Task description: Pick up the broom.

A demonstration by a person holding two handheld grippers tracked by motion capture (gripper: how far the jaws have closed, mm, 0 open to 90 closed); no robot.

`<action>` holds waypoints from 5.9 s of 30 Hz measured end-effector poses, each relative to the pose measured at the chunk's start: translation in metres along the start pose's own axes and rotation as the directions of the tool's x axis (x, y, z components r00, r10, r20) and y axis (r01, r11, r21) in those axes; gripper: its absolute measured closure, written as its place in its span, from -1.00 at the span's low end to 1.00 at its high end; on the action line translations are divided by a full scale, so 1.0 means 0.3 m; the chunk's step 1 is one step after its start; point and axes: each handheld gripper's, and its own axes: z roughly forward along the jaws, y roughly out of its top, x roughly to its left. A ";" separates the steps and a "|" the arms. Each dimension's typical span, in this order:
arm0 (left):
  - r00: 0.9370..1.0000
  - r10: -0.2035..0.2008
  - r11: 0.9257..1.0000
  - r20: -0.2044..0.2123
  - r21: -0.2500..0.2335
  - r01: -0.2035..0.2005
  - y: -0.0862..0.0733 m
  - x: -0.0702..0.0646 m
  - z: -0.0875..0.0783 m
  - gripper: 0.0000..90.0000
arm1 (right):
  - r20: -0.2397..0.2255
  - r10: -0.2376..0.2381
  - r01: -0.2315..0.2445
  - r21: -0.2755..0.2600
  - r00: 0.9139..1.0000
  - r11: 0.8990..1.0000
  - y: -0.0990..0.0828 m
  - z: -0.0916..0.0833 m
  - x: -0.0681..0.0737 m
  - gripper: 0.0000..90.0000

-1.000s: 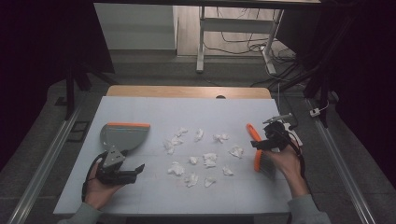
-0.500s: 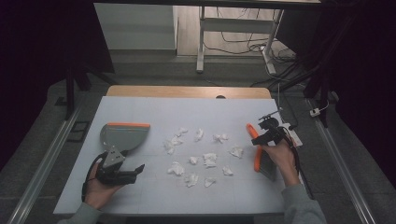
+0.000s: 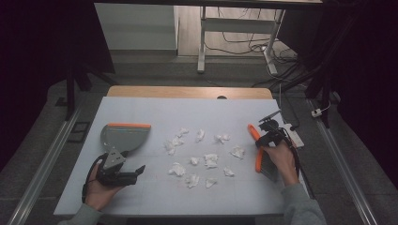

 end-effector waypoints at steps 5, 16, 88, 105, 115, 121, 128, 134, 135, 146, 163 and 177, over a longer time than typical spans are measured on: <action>1.000 0.002 1.000 -0.004 0.000 -0.002 0.000 -0.002 0.001 -0.62 | -0.021 0.036 -0.036 -0.002 0.999 0.999 -0.003 -0.003 -0.008 0.45; 1.000 0.002 1.000 -0.011 -0.010 -0.002 -0.004 -0.001 -0.006 -0.62 | -0.015 0.034 -0.034 -0.017 0.999 0.999 -0.011 -0.007 -0.006 0.58; 0.961 0.144 0.985 0.236 -0.126 -0.117 0.305 -0.360 0.253 -0.48 | -0.524 -0.165 -0.209 -0.582 0.836 0.786 0.082 -0.275 0.393 0.59; 0.973 0.058 0.981 0.223 -0.192 -0.014 0.323 -0.364 0.321 -0.07 | -0.597 -0.136 -0.315 -0.587 0.790 0.746 0.064 -0.248 0.475 0.59; 0.975 -0.003 0.986 0.222 -0.164 0.040 0.328 -0.329 0.340 0.71 | -0.627 -0.142 -0.334 -0.577 0.766 0.746 0.062 -0.244 0.496 0.59; 0.977 0.012 0.989 0.213 -0.150 0.021 0.334 -0.304 0.326 0.77 | -0.632 -0.162 -0.328 -0.584 0.758 0.743 0.061 -0.247 0.500 0.58; 0.976 0.050 0.991 0.212 -0.131 -0.022 0.350 -0.286 0.303 0.77 | -0.632 -0.183 -0.316 -0.592 0.753 0.741 0.059 -0.259 0.494 0.46; 0.969 0.033 0.996 0.243 -0.083 -0.013 0.373 -0.205 0.239 0.77 | -0.571 -0.246 -0.218 -0.622 0.783 0.752 0.046 -0.298 0.456 0.08; 0.967 0.038 0.997 0.253 -0.070 -0.021 0.375 -0.195 0.231 0.77 | -0.556 -0.260 -0.192 -0.626 0.790 0.756 0.042 -0.303 0.450 0.05; 0.940 0.103 0.993 0.325 0.017 -0.115 0.366 -0.142 0.186 0.77 | -0.467 -0.372 -0.025 -0.649 0.802 0.760 -0.008 -0.315 0.403 -0.09; 0.916 0.107 0.971 0.386 0.157 -0.180 0.393 -0.122 0.170 0.77 | -0.367 -0.470 0.137 -0.653 0.803 0.745 -0.035 -0.348 0.416 -0.19; 0.895 0.185 0.920 0.405 0.249 -0.303 0.431 -0.176 0.246 0.77 | -0.308 -0.549 0.237 -0.665 0.777 0.709 -0.049 -0.406 0.468 -0.18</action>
